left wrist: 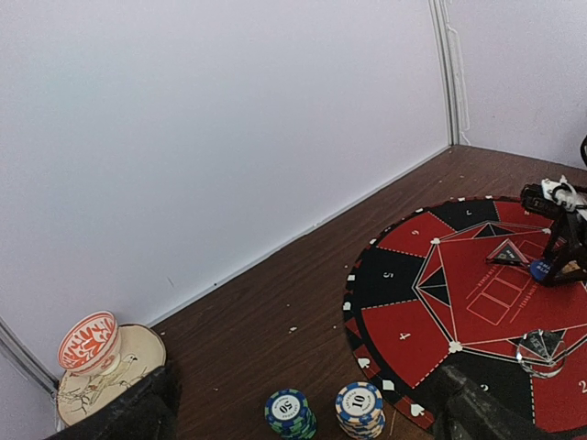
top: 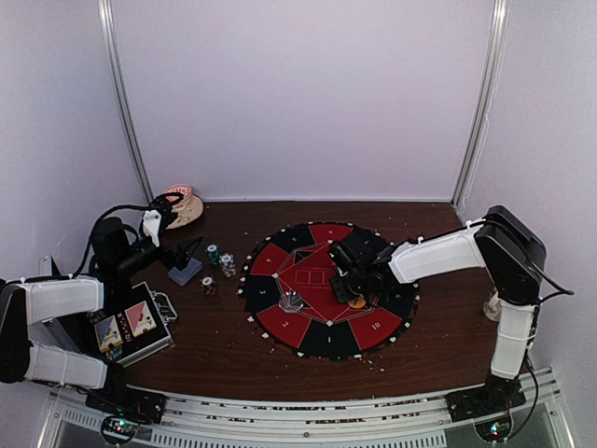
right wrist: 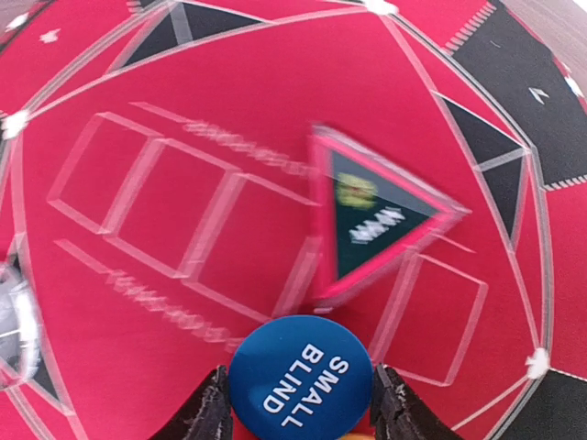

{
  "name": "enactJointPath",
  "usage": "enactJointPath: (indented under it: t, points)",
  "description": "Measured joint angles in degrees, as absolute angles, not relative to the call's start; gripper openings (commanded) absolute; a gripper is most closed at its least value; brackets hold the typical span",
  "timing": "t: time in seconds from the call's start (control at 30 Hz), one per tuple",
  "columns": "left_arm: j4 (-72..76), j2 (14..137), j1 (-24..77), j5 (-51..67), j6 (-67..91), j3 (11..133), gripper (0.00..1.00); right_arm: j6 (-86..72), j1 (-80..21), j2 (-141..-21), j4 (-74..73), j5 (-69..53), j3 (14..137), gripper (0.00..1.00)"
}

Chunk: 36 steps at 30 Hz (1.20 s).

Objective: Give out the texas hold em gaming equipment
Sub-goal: Move the small blind button to position 5.

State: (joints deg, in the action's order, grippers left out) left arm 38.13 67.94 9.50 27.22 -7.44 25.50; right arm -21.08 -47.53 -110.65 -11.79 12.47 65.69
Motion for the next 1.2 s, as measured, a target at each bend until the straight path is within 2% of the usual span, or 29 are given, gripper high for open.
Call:
enactJointPath:
  t: [0.33,0.8,1.2]
  points:
    - [38.13,67.92,9.5,27.2,-7.42,25.47,0.98,-19.68,-50.5,-114.56,-12.03,9.41,75.33,0.52]
    - [38.13,67.79,9.72,27.03,-7.44,25.36,0.98,-18.37,-48.42,-134.45,-17.8,9.32,107.18,0.53]
    - [38.13,67.16,9.76,26.98,-7.44,25.17,0.98,-18.28,-43.33,-139.98,-19.97,7.68,111.42,0.53]
